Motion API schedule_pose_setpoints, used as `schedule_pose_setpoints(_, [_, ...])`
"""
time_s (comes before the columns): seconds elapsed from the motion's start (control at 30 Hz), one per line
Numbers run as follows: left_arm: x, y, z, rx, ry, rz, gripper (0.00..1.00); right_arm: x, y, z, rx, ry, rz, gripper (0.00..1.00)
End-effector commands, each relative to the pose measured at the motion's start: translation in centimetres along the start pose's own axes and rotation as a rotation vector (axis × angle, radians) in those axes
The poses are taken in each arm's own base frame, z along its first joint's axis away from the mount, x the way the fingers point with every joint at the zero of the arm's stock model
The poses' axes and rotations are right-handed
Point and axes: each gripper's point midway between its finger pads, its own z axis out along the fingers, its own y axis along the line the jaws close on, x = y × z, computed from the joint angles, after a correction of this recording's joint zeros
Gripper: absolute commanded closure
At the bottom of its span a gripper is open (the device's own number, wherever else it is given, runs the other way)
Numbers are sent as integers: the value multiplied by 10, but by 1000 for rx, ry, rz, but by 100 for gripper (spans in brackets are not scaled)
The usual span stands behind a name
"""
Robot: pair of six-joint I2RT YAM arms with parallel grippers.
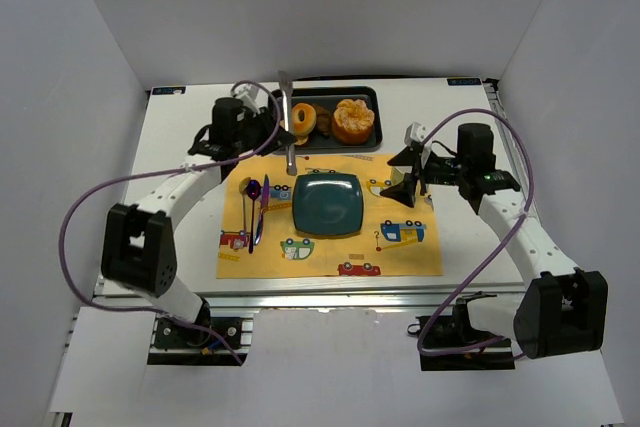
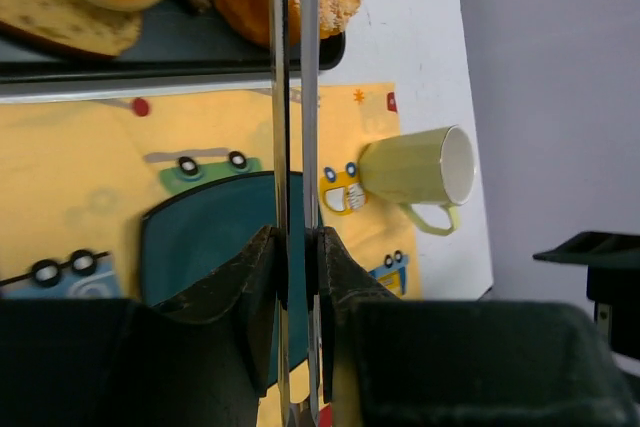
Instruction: Place the bread
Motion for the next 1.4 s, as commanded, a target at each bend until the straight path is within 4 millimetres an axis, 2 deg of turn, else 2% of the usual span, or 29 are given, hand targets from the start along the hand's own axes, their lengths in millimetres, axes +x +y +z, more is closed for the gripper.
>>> schedule_pose_setpoints(0.0, [-5,-33,23,49,38,-68,78,-28,-7,-10,24,-57,-65,14])
schedule_pose_setpoints(0.07, [2,-41,32,51,66,-67,76,-26,-7,-12,31,-57,-62,14])
schedule_pose_setpoints(0.1, [-2,-48,36,61,63,-66,75,-25,-8,-13,36,-58,-60,14])
schedule_pose_setpoints(0.17, [9,-47,45,41,104,-67,71,-23,-6,-14,36,-57,-55,14])
schedule_pose_setpoints(0.23, [6,-56,49,44,113,-44,69,-23,-7,-16,42,-59,-58,14])
schedule_pose_setpoints(0.27, [18,-50,55,12,155,-36,68,-21,-6,-16,42,-57,-53,14])
schedule_pose_setpoints(0.33, [18,-53,59,4,165,-23,67,-21,-7,-16,43,-58,-51,14])
schedule_pose_setpoints(0.4, [27,-50,65,-14,196,-17,64,-20,-7,-16,40,-59,-47,14])
schedule_pose_setpoints(0.57, [31,-49,71,-28,211,-12,59,-21,-7,-16,39,-64,-47,14])
schedule_pose_setpoints(0.77, [33,-42,75,-60,227,1,57,-19,-7,-15,37,-61,-42,14])
schedule_pose_setpoints(1.1, [23,-45,76,-77,207,16,57,-17,-6,-15,36,-57,-37,14])
schedule_pose_setpoints(1.27, [-3,-65,63,-65,139,41,58,-15,-6,-15,36,-54,-34,14])
schedule_pose_setpoints(1.37, [-14,-69,57,-84,111,64,58,-13,-6,-15,35,-53,-30,14])
